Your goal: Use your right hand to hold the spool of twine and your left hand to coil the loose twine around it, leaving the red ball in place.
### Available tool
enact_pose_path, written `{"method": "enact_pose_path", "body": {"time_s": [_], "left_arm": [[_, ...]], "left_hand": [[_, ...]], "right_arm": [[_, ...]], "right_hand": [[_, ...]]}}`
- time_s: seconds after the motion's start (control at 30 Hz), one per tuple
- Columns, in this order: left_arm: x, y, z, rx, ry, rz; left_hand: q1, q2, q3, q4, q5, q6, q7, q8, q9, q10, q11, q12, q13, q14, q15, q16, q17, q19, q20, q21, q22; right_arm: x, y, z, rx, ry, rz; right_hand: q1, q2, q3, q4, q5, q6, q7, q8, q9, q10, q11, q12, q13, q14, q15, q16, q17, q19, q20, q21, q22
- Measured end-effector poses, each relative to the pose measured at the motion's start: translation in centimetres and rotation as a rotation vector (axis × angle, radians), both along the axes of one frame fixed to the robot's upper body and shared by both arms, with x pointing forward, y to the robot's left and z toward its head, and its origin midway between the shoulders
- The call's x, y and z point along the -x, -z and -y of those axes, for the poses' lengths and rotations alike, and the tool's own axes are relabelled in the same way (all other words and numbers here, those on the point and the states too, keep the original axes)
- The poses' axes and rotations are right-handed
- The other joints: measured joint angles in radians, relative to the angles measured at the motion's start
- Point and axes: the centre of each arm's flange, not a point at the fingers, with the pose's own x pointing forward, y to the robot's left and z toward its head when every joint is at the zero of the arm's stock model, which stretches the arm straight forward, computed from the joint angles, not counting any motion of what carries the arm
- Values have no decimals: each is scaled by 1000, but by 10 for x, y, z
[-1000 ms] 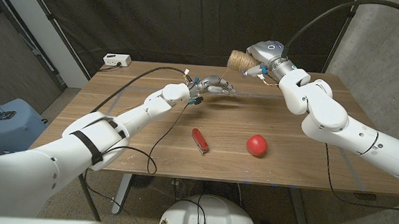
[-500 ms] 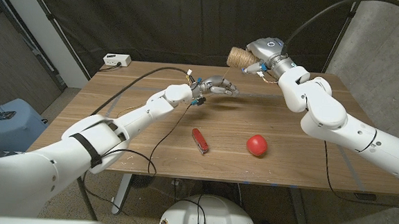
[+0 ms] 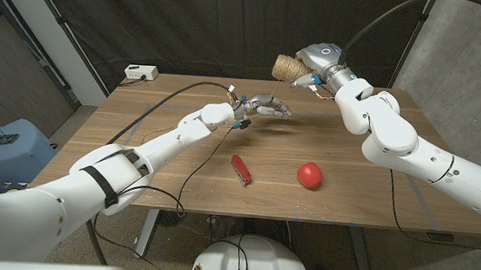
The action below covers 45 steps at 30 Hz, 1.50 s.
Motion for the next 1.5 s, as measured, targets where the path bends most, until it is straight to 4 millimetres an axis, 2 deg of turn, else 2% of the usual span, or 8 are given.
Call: {"method": "enact_pose_path", "body": {"time_s": [0.4, 0.77, 1.1, 1.27, 1.5], "left_arm": [[9, 4, 8, -19, 15, 6], [15, 9, 14, -29, 35, 6], [18, 10, 10, -12, 36, 8], [19, 10, 7, -1, 34, 10], [22, 8, 3, 13, 32, 15]], "left_hand": [[0, 0, 0, 0, 4, 9, -1, 0, 1, 2, 2, 0, 5, 2, -2, 0, 0, 0, 0, 0, 0], [0, 0, -4, 4, 8, 57, -7, 7, 0, 51, -7, 15, 13, 36, -11, 0, -5, 9, 1, 8, 0], [-1, 0, -4, 4, 8, 109, -13, 21, 5, 104, -18, 26, 21, 83, -29, 0, -5, 27, -2, 16, 0], [-5, 5, -7, 7, 11, 144, -22, 33, 4, 132, -25, 34, 27, 117, -37, 1, -5, 38, -13, 23, 0], [-9, 2, -13, 4, 11, 164, -32, 44, 4, 161, -32, 41, 33, 143, -46, 8, -5, 50, -15, 29, 0]], "right_arm": [[3, -2, -2, -5, -3, 3], [4, -3, -3, -12, 0, 8], [1, -5, -3, -15, 5, 11], [0, -6, -3, -13, 6, 12], [-2, -9, -4, -8, 6, 14]], "right_hand": [[-3, 3, 0, 0, 2, 0, 0, 0, 1, 0, 0, 0, -1, 7, -3, 0, 5, 4, -4, 0, 0], [-3, 3, 0, 0, 5, 4, 4, -1, 1, 4, 3, 0, -3, 12, -1, -4, 2, 4, -4, 0, 0], [-2, 2, 0, 0, 6, 4, 4, 3, -3, 5, 1, -1, -4, 17, -3, -4, 5, 4, -4, 0, 0], [-2, 2, 0, 0, 5, 4, 4, 3, -3, 6, 1, -1, -4, 21, -6, -4, 5, 7, -7, 0, 0], [-2, 2, 0, 0, 5, 7, 7, 3, -5, 7, 0, -4, -4, 24, -6, -4, 9, 9, -9, 0, 0]]}}
